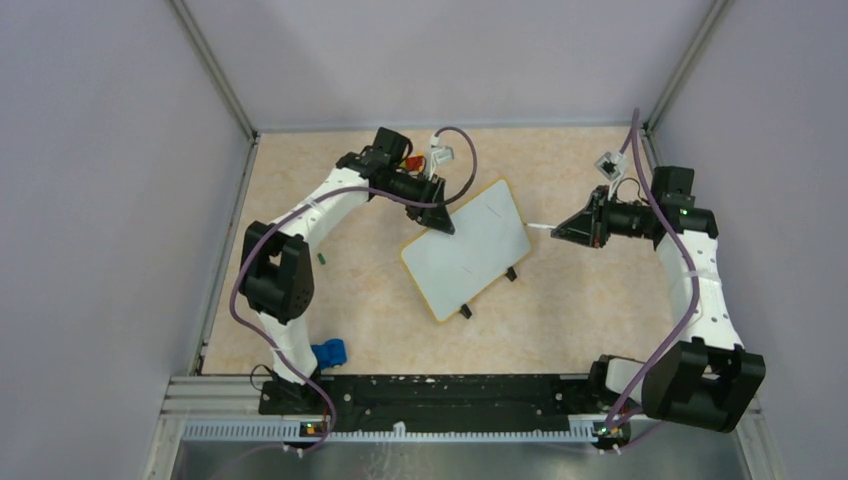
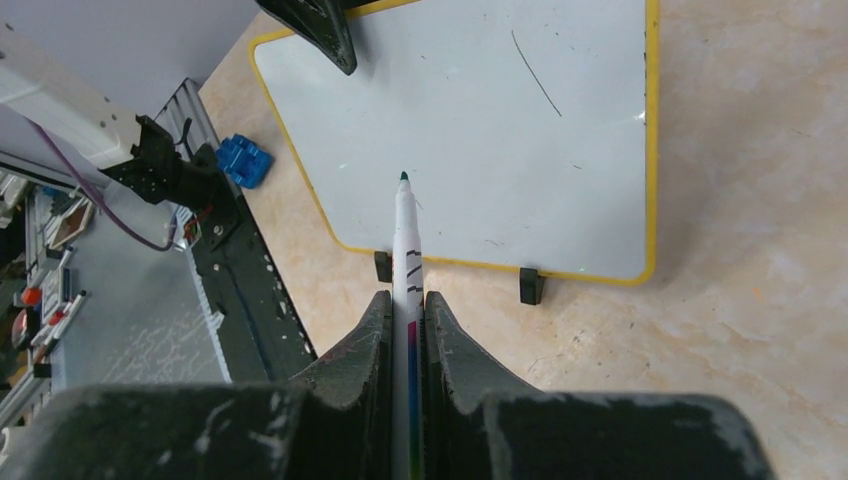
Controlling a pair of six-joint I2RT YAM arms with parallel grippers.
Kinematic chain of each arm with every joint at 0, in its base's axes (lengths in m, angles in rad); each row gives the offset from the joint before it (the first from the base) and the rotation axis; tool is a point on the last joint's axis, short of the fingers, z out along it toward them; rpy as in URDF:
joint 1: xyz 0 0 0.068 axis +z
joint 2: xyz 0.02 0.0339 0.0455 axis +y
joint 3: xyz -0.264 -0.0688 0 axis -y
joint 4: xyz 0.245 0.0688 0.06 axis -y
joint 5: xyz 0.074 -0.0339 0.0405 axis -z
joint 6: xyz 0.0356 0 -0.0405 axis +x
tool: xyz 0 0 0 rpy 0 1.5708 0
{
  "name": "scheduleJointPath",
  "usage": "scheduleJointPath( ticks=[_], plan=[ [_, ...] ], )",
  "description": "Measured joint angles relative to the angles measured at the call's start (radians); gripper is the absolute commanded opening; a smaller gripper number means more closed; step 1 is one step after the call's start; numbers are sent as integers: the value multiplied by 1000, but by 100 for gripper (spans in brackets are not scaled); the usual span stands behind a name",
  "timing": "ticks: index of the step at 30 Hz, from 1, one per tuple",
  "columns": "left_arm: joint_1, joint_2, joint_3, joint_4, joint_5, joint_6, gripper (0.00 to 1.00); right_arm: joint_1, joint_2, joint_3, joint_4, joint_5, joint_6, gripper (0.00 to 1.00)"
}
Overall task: Write a sentence on the whiteboard
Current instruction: Adjust the whiteboard on the whiteboard stand.
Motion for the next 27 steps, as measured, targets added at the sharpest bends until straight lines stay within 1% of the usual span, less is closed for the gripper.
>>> scheduleJointPath(
  ticks=[1,4,12,18,22,27],
  plan=[
    [-5,0,0,0,1,-2,38,0,0,0,-7,2,-8,0],
    [-23,0,0,0,1,-3,33,0,0,-2,-13,3,-26,0],
    [-40,0,-18,8,-3,-3,27,11,2,-8,-35,5,-52,0],
    [-42,0,-31,24,-5,-6,19,25,2,-8,-39,6,-60,0],
    [-55,0,-43,41,1,-9,17,34,2,-8,-40,6,-62,0],
    [-67,0,-56,55,2,-13,18,49,2,-13,-43,10,-67,0]
  ],
)
